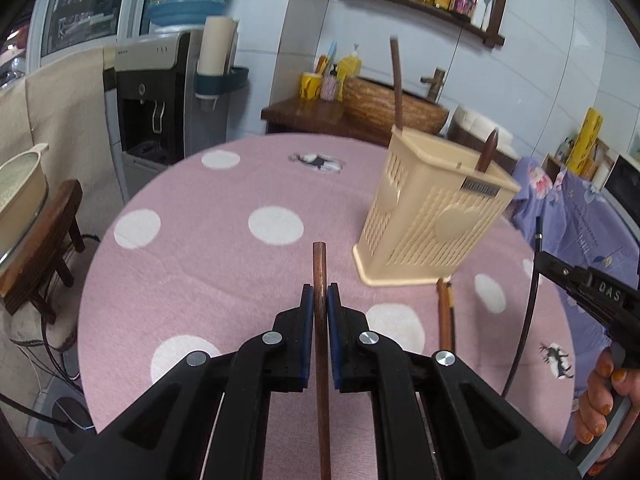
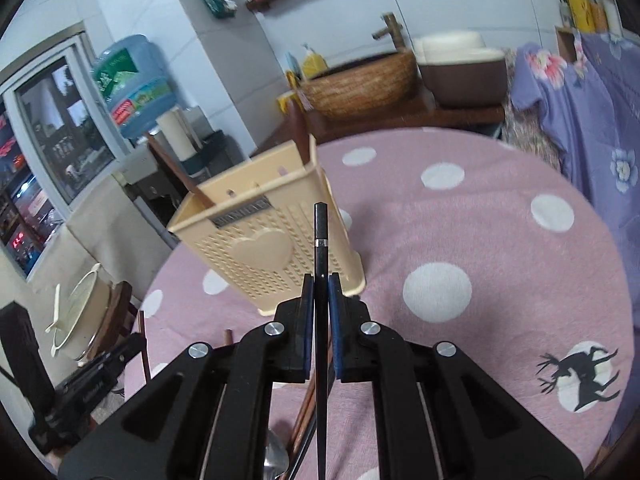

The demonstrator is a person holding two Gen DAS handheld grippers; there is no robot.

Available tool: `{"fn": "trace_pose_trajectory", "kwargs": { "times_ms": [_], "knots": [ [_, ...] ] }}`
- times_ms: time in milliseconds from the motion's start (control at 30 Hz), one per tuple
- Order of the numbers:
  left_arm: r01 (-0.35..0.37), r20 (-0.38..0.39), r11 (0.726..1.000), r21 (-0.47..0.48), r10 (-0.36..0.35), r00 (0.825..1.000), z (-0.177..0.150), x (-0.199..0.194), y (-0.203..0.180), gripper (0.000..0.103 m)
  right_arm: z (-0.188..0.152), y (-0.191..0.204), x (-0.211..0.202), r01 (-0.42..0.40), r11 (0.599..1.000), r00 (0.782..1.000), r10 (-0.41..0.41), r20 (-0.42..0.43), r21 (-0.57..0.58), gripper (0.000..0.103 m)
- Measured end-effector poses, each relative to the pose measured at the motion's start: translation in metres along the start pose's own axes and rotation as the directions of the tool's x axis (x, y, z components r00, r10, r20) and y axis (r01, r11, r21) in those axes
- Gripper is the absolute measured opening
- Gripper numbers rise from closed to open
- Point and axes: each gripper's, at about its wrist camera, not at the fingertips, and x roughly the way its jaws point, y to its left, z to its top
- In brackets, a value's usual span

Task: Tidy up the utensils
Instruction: 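Lower both held chopsticks into the cream holder and open both tools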

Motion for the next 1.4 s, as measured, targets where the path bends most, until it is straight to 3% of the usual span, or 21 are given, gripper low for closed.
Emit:
{"fn": "trace_pose_trajectory", "kwargs": {
  "times_ms": [333, 933, 1133, 1400],
  "knots": [
    [0.054, 0.133, 0.999, 0.008, -0.055, 0.990, 0.023, -0.050, -0.001, 0.008, 0.011, 0.017, -0.075, -0.067, 0.993, 0.989, 0.079, 0.123, -0.099, 0.008],
    [0.089, 0.219, 0.995, 0.038, -0.096, 0.971, 0.054, -0.078, -0.010, 0.008, 0.034, 0.045, -0.090, -0.083, 0.980, 0.984, 0.110, 0.140, -0.183, 0.008],
    [0.142, 0.262, 0.988, 0.061, -0.154, 0.953, 0.093, -0.097, -0.023, 0.008, 0.070, 0.061, -0.106, -0.104, 0.971, 0.977, 0.140, 0.160, -0.213, 0.008],
    [0.182, 0.355, 0.981, 0.061, -0.192, 0.915, 0.178, -0.119, -0.053, 0.008, 0.140, 0.089, -0.120, -0.026, 0.972, 0.955, 0.094, 0.282, -0.235, 0.008]
  ]
}}
